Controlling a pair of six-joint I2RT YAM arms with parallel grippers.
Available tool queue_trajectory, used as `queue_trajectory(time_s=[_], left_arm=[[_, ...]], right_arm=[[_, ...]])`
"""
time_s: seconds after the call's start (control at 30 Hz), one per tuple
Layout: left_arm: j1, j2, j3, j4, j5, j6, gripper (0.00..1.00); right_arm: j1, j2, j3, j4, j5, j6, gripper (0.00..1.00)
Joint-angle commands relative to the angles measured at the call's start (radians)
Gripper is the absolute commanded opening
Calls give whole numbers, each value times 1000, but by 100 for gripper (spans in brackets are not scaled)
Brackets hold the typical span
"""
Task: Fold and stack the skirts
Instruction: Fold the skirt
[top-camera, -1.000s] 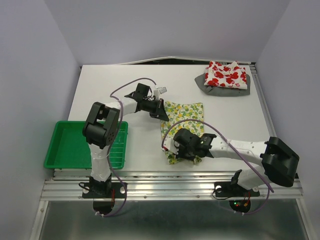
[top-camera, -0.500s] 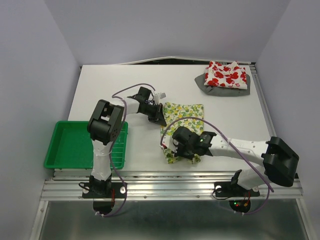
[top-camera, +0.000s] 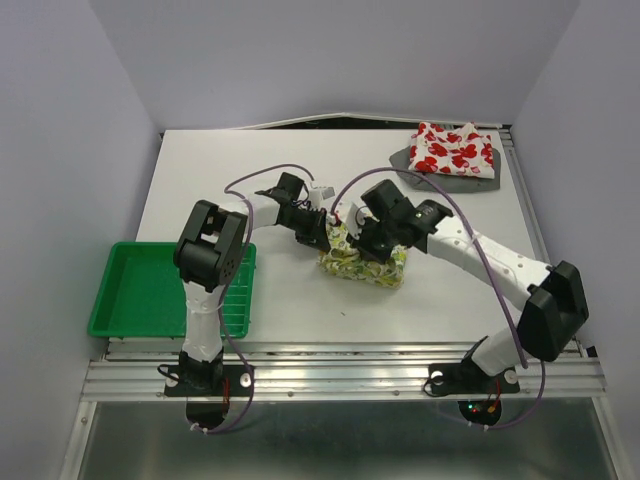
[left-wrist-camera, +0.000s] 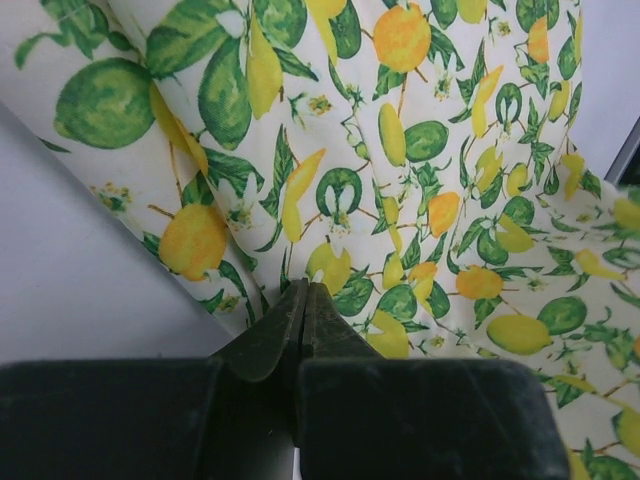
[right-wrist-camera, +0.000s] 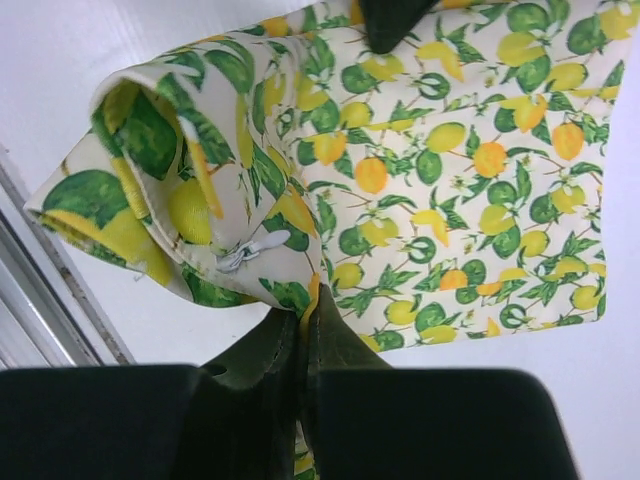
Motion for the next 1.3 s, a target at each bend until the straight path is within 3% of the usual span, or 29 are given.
queue_trajectory(time_s=[0.0,0.27,0.53,0.87,1.03,1.13,1.27], left_arm=[[-1,28,-32,-134,-178,104,0],[-1,17,-48,-131,-190,124,0],[-4,38,-19,-149,-207,141,0],[-2,57,4,-155,-197,147,0],[8,68,3,-154,-181,132,0],[25,81,1,-151,-154,112,0],[53,86,-9,-138,-117,86,0]], right_arm=[[-124,102,116,-120,-130,-130,1],[-321,355,383,-280,-262,-277,1],[-344,515,568,-344,-275,-362,1],[-344,648,705,-265,-196,-357,1],[-344,684,701,-113,-163,-279,1],[-344,675,639,22,-153,-206,10],[-344,641,590,137,-109,-112,67]])
